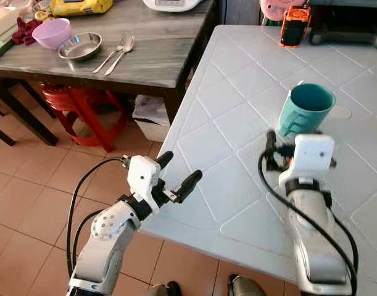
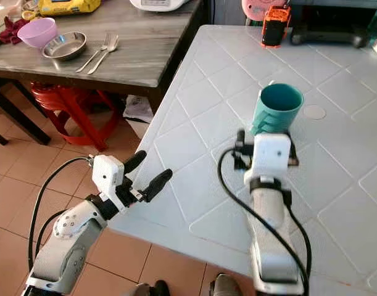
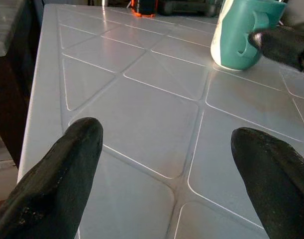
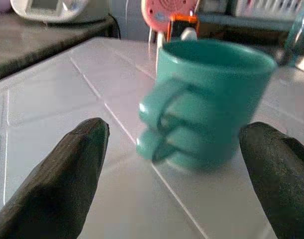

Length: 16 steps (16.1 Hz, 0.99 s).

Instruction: Setting the table

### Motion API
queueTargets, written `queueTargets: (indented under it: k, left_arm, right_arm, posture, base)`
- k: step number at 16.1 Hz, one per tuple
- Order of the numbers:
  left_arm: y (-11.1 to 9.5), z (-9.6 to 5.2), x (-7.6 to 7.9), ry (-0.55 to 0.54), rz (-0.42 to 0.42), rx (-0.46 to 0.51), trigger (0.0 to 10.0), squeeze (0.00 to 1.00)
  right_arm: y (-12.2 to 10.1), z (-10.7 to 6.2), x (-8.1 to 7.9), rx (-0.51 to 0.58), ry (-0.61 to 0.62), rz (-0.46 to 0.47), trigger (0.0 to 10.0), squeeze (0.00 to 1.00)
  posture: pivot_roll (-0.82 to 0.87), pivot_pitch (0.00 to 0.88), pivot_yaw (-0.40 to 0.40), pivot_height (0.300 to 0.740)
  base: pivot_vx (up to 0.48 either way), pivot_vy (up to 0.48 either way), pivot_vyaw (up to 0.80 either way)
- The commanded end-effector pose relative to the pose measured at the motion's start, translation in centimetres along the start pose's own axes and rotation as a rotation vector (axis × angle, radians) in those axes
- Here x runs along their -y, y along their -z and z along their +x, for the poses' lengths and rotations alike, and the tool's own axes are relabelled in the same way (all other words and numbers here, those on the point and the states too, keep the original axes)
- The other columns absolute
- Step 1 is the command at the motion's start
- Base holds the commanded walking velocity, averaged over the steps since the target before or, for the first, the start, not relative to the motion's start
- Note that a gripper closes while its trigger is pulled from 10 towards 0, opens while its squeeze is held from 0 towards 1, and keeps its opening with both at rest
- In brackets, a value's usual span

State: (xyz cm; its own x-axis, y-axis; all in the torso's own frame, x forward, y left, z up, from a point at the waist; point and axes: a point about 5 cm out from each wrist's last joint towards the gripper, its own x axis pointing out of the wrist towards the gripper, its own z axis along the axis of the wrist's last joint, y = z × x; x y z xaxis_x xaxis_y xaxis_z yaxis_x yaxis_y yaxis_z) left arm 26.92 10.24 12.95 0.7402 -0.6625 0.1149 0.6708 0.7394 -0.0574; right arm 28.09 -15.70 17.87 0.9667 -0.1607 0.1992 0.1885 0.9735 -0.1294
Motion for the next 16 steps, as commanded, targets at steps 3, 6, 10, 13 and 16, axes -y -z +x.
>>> queueTargets:
  k: [3, 6, 10, 13, 16]
  left_arm:
    - [-0.1, -0.2, 0.1, 0.002, 0.01, -0.002, 10.0, 0.0]
    - [-0.1, -0.3, 0.1, 0.0, 0.01, -0.004, 10.0, 0.0]
    - [-0.1, -0.4, 0.2, 0.004, 0.007, -0.007, 10.0, 0.0]
    - [-0.1, -0.4, 0.2, 0.006, 0.007, -0.009, 10.0, 0.0]
    - [-0.1, -0.4, 0.2, 0.007, 0.006, -0.009, 10.0, 0.0]
  right_arm:
    - [0.2, 1.0, -0.2, 0.004, 0.009, -0.006, 10.0, 0.0]
    - [0.0, 1.9, -0.5, 0.012, 0.019, 0.011, 10.0, 0.0]
    - [-0.1, 2.3, 0.0, 0.025, 0.077, 0.009, 2.8, 0.0]
    - [0.3, 2.0, 0.5, 0.015, 0.095, 0.003, 0.0, 0.0]
    - [0.3, 1.8, 1.2, 0.018, 0.13, -0.01, 0.0, 0.0]
  posture:
    - [-0.14, 0.209, 0.133, 0.74]
    - [-0.13, 0.215, 0.133, 0.74]
    - [-0.13, 0.219, 0.133, 0.74]
    - [-0.13, 0.22, 0.135, 0.74]
    - [-0.13, 0.219, 0.136, 0.74]
  base:
    - [0.0, 0.0, 0.0]
    - [0.0, 0.0, 0.0]
    - [0.0, 0.0, 0.0]
    - [0.0, 0.0, 0.0]
    - [0.0, 0.0, 0.0]
